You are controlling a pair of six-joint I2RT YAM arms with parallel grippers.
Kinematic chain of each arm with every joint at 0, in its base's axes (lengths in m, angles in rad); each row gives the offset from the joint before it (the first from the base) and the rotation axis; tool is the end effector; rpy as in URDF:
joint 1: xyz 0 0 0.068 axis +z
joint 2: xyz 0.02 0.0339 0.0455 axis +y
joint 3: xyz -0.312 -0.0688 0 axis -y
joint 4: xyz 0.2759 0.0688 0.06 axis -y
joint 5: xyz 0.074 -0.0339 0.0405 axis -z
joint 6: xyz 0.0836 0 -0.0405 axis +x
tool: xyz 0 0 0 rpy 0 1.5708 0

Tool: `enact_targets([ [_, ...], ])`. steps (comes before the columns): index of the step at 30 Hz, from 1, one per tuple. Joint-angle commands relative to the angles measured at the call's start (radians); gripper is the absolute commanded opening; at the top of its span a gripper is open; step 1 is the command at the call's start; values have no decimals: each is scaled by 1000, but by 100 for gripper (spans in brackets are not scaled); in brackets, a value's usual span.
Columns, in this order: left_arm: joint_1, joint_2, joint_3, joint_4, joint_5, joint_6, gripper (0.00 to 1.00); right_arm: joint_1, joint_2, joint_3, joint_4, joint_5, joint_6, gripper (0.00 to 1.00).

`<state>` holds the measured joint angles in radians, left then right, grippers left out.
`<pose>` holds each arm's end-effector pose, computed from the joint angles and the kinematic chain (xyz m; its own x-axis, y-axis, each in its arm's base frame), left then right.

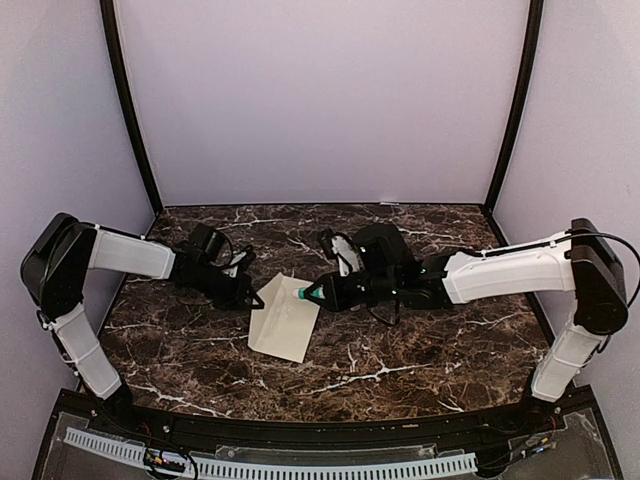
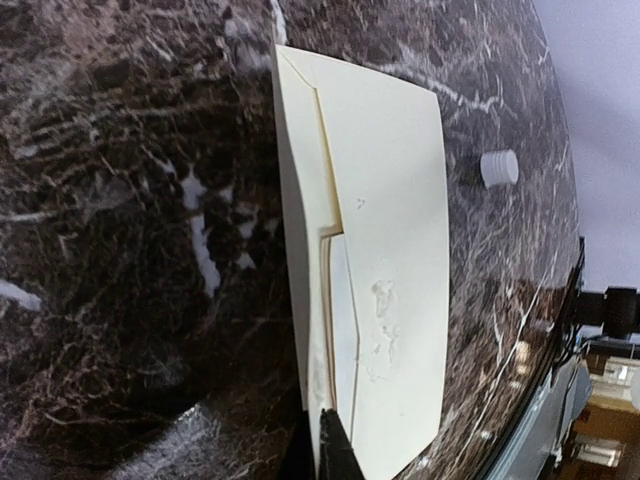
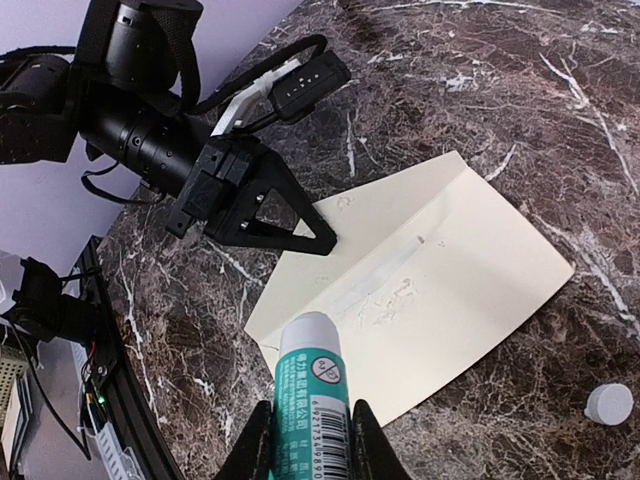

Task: Place the letter into the envelope and seal it
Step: Paint the envelope at the center of the board.

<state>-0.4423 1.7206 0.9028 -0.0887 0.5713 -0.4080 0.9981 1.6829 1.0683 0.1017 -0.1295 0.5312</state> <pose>0.3313 -0.2069 0.1481 -0.9156 0.0643 -0.3970 0.3247 0.7006 -0.6354 0.2357 0.3854 0.2365 -0.6823 -0.1313 -0.7192 -0.6364 0.5907 0.4960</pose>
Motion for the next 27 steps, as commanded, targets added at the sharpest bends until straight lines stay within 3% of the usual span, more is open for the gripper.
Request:
enact_targets([
  [1,-21,20,41,-219,70,218,0,-9,2,-23,-6,-43,-5,10],
  [13,-108,19,62,-280,-68,303,0,11,137,59,-96,-36,9,10],
  [27,-122,19,68,-277,-73,299,0,53,227,162,-223,0,-28,10],
])
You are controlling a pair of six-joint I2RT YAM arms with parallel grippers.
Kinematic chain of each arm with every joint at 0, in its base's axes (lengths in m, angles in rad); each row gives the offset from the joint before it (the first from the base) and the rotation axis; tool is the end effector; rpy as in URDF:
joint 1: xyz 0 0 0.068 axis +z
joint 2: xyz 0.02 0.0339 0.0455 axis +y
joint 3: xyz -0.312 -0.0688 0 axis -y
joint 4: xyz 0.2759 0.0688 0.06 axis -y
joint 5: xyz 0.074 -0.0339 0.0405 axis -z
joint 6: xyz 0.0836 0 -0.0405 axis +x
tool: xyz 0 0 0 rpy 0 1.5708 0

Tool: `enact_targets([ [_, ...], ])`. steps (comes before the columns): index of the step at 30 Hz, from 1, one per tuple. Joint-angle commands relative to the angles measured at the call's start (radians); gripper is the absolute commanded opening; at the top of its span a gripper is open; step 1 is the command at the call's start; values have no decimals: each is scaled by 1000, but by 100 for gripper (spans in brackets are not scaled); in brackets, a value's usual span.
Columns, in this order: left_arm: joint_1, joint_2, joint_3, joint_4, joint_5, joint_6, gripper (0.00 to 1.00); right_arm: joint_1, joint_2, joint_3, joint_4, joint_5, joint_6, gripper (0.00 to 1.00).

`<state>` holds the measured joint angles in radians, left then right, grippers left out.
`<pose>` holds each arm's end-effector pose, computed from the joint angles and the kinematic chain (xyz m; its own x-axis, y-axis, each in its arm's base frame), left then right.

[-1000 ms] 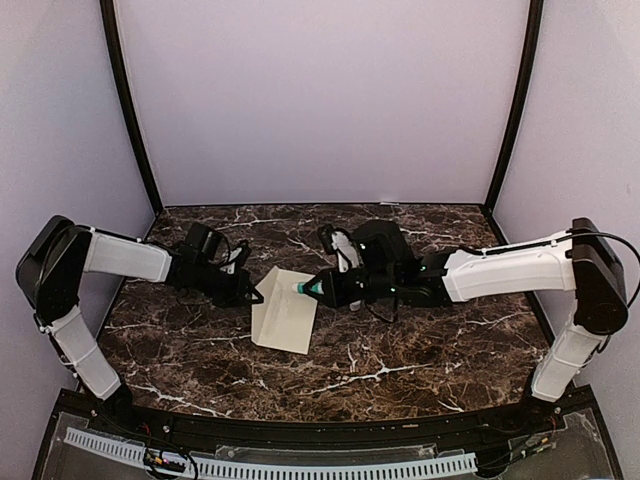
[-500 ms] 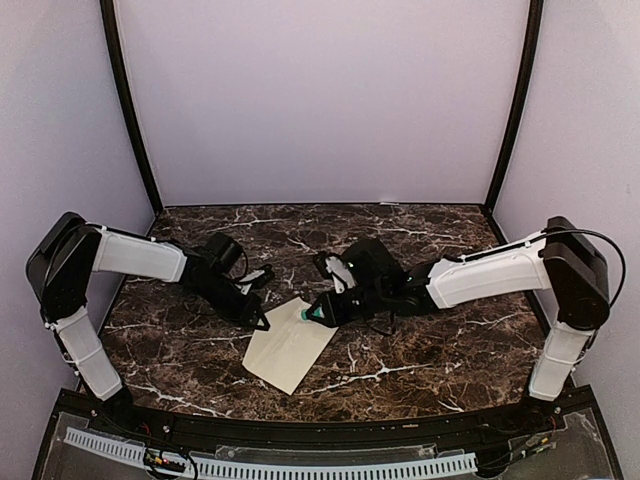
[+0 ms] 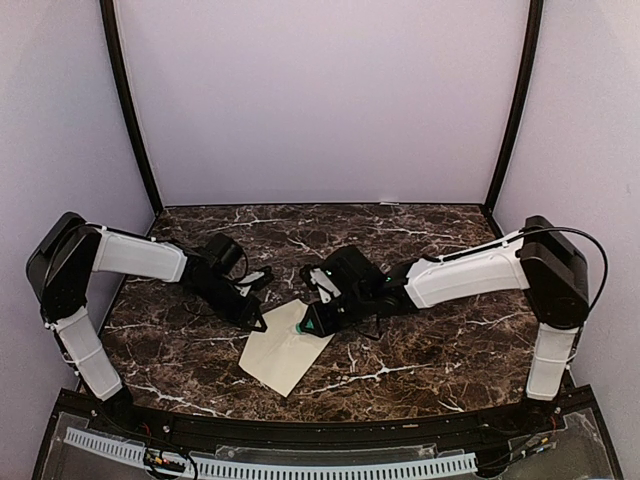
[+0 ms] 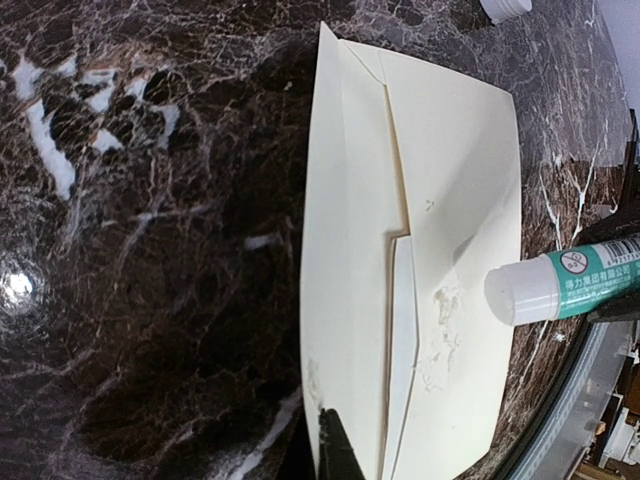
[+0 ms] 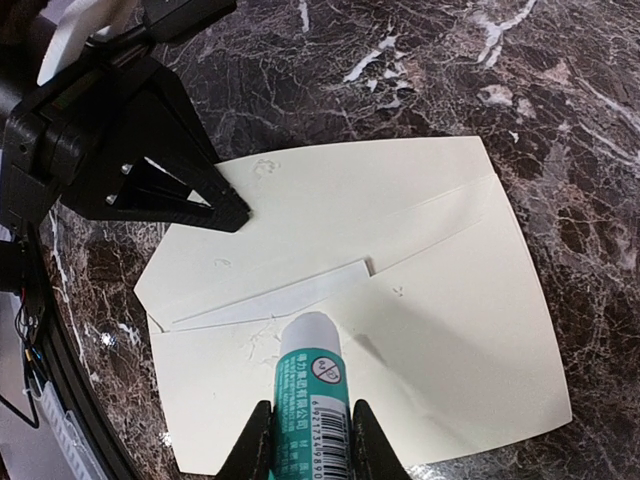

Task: Place the letter into the envelope and seal it
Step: Paint the envelope at the center of the board.

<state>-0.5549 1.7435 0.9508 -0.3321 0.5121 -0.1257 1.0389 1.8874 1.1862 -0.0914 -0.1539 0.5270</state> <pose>0.2958 -0.2315 0.1340 -0.8409 0.3926 -0.3725 0.5377 0.6842 -0.4927 0.2307 0.4173 0.1663 -0.7680 -0.3251 -0.5518 -0.6016 0.6617 0.4474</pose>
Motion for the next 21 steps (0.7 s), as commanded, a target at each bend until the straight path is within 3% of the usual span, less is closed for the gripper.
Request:
enact_targets([
  [1,-10,-3,21,-34,-14,17,0,14,28,49,-36,26,-26,10],
  [21,-13,-7,19,-25,-3,9,0,41,113,118,-98,64,-53,9],
])
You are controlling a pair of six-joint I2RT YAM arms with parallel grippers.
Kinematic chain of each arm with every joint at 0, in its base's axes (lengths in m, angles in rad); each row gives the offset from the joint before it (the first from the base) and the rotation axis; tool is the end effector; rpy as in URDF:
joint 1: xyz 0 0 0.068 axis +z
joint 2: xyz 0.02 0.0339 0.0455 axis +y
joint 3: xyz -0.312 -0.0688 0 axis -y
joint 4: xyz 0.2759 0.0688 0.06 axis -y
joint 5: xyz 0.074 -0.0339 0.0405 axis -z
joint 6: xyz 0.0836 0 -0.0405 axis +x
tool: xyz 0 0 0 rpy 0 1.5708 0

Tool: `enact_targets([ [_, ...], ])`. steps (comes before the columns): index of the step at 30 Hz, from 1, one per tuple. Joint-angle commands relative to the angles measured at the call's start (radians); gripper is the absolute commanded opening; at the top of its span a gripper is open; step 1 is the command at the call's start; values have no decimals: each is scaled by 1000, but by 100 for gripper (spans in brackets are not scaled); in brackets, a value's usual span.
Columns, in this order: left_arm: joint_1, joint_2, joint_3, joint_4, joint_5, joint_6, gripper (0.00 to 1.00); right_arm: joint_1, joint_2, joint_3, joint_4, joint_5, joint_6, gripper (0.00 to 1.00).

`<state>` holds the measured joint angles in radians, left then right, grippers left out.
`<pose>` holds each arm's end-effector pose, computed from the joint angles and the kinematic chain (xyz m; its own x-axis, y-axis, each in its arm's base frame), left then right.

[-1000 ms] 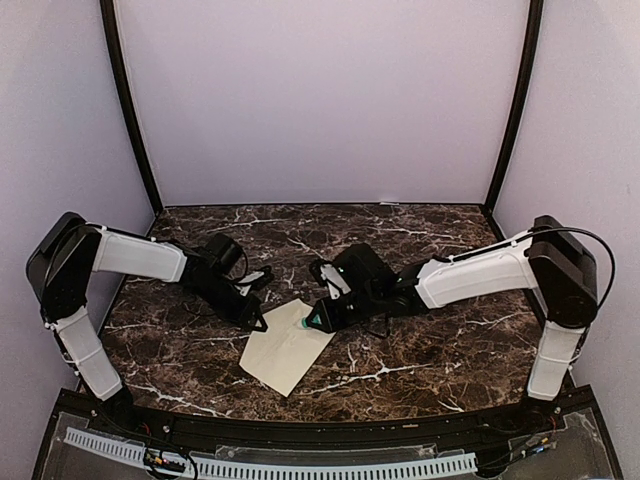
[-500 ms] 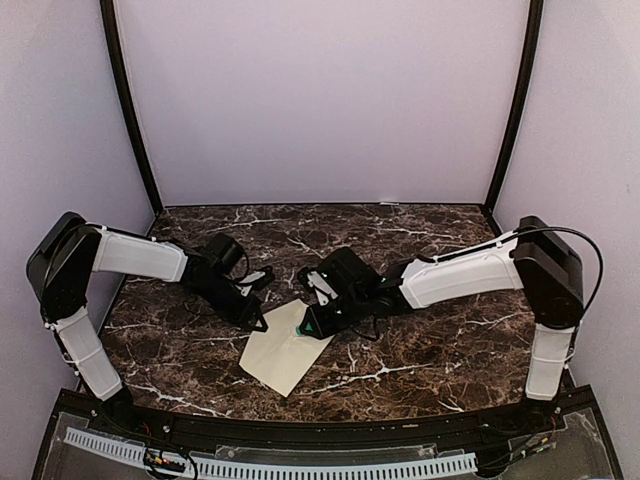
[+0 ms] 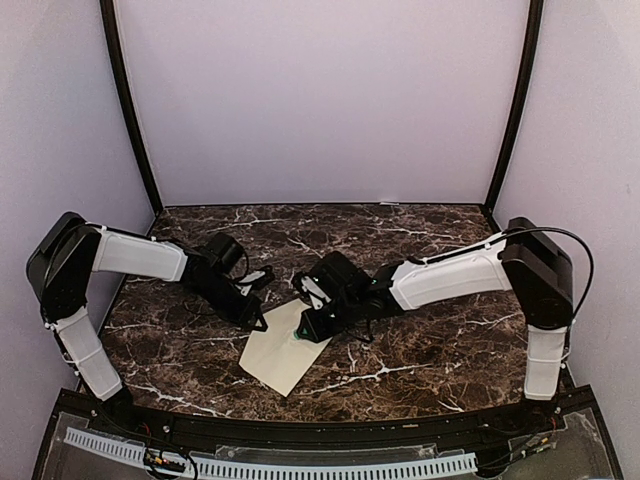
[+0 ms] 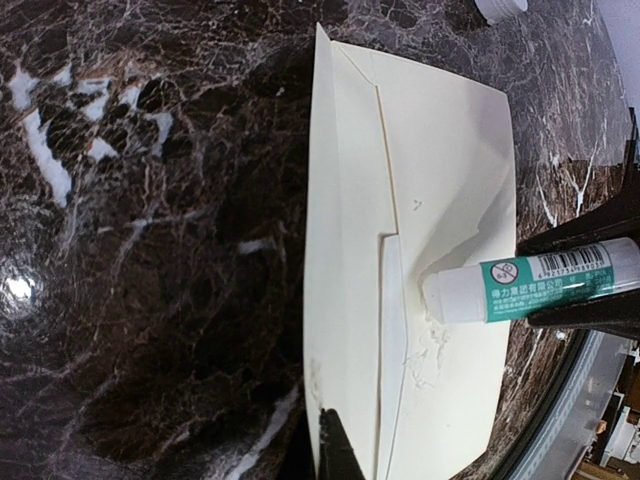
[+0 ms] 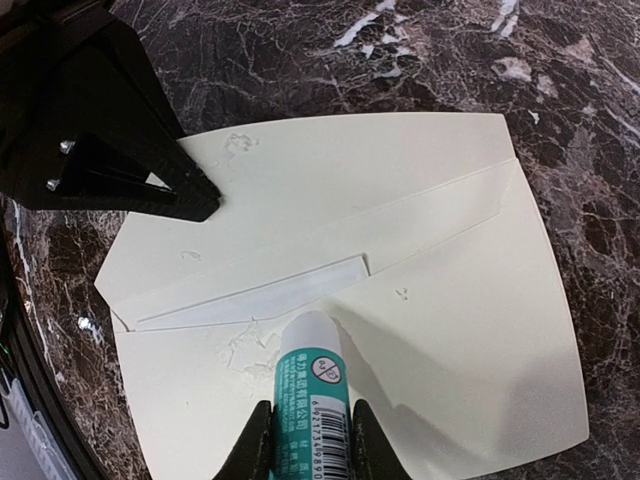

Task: Place the letter into the envelope and seal it
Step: Paint the envelope at the center of the board.

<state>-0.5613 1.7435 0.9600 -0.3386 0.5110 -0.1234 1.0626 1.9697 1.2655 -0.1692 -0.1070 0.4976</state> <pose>0.2958 -0.2343 0.1363 -0.8362 0.3990 -0.3763 0.5451 0.6798 -0.4907 0.2312 0.4335 0.1477 -0.7583 -0.3861 -0.5253 -0.6146 0.6921 0.3785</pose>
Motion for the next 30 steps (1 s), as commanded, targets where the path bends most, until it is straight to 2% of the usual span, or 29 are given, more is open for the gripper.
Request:
enact_targets([
  [1,-6,-7,10,-18,-1,6,0,20,32,42,-29,18,-28,9],
  [25,-6,-23,8,-2,-14,-22,0,74,27,75,-73,-45,-49,8],
  [30,-6,-29,5,1,-13,-14,0,76,30,82,-87,-15,-54,9],
])
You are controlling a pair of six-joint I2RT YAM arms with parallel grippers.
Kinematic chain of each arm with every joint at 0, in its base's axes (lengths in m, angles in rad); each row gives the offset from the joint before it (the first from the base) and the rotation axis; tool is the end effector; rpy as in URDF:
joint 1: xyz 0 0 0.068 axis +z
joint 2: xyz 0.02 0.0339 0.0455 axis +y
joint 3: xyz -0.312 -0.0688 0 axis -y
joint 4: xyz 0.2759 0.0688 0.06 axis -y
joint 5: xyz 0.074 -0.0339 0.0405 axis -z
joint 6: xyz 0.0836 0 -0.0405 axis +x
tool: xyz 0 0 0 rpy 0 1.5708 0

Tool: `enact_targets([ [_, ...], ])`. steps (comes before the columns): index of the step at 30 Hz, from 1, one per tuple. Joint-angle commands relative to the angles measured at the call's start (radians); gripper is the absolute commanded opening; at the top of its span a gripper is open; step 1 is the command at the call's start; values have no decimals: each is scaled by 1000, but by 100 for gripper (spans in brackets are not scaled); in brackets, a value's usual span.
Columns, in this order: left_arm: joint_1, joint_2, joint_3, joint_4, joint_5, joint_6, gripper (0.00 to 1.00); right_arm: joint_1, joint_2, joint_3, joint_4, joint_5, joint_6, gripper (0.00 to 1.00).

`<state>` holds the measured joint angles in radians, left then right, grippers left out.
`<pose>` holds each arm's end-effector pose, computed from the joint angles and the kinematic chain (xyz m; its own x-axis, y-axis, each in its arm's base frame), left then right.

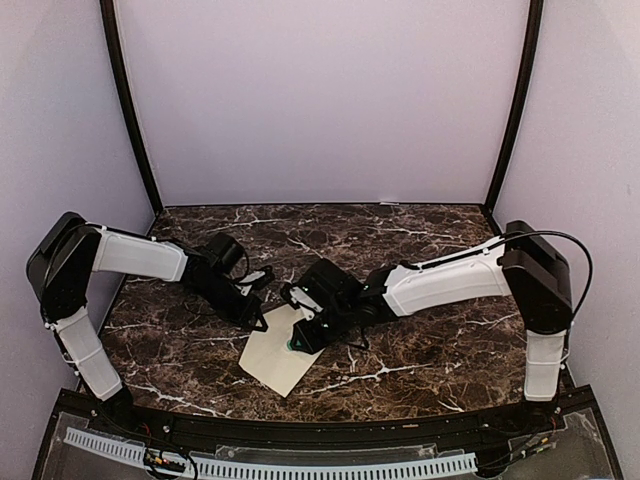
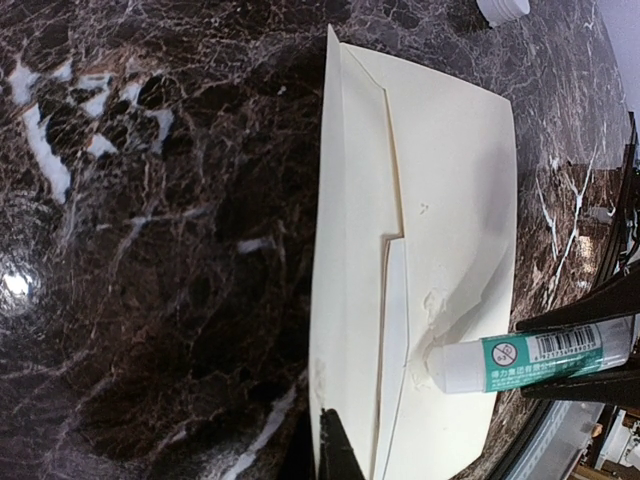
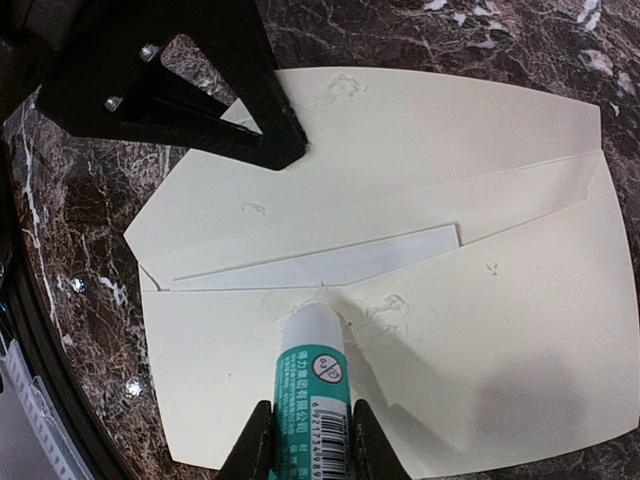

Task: Place the letter into the envelope and seal it
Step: Paint the envelope at the center of the board.

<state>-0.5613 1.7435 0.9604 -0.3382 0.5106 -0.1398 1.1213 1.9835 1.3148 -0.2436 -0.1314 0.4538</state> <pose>0.2960 -0.2344 0.1364 -0.8448 0.3876 -0.3689 0.5316 0.6863 -0.4964 0.2051 0.4504 0.1513 -0.7156 -0.4831 -0.5046 -0.6832 0.6345 0.3614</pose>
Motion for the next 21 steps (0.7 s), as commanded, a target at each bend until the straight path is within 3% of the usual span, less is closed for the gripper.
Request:
enact_targets([
  [1,-6,-32,4,1,-13,5,0,16,17,36,-20,19,-8,8],
  [6,-6,-55,1,5,-20,20,0,-23,-74,-55,81,-14,42,7],
  [11,-5,-117,-9,32,-28,3,2,-160,-267,-316,453,-244,166,9],
  [15,-1,-195,-37,96,-36,-45,34,-228,-397,-459,759,-401,277,11],
  [16,2,-228,-48,118,-42,-51,48,-238,-421,-479,813,-428,295,11],
  [18,9,-282,-56,132,-84,-68,63,-253,-465,-492,896,-476,313,11],
  [21,17,-389,-70,171,-227,-98,73,-260,-518,-463,934,-536,301,12],
])
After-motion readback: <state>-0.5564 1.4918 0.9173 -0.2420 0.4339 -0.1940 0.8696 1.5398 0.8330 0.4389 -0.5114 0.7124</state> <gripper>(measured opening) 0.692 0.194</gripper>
